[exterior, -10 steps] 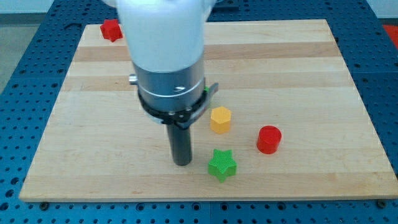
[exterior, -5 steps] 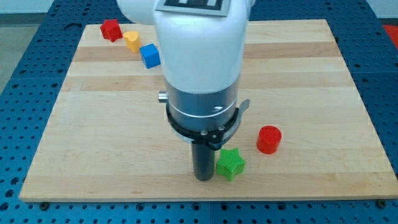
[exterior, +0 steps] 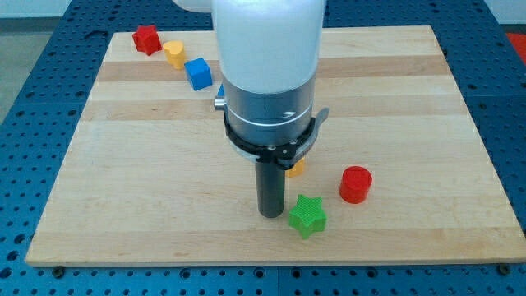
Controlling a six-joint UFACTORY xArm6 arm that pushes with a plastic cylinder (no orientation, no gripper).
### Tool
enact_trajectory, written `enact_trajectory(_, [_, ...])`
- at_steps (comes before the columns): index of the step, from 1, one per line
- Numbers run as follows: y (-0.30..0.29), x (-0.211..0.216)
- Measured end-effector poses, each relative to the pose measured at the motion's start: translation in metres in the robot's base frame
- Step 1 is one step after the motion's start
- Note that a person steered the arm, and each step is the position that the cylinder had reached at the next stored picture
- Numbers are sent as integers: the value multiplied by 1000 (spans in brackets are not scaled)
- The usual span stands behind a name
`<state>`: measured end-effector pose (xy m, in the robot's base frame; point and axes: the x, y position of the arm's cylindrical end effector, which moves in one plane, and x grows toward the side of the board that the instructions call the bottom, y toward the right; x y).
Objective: Move the green star closer to the red circle
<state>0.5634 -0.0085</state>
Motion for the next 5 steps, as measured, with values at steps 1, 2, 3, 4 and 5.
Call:
enact_trajectory(1, [4,15])
enact_trajectory(2, [20,27])
enact_trajectory(3, [56,27])
enact_trajectory(4, [67,29])
enact_trajectory(5, [33,30])
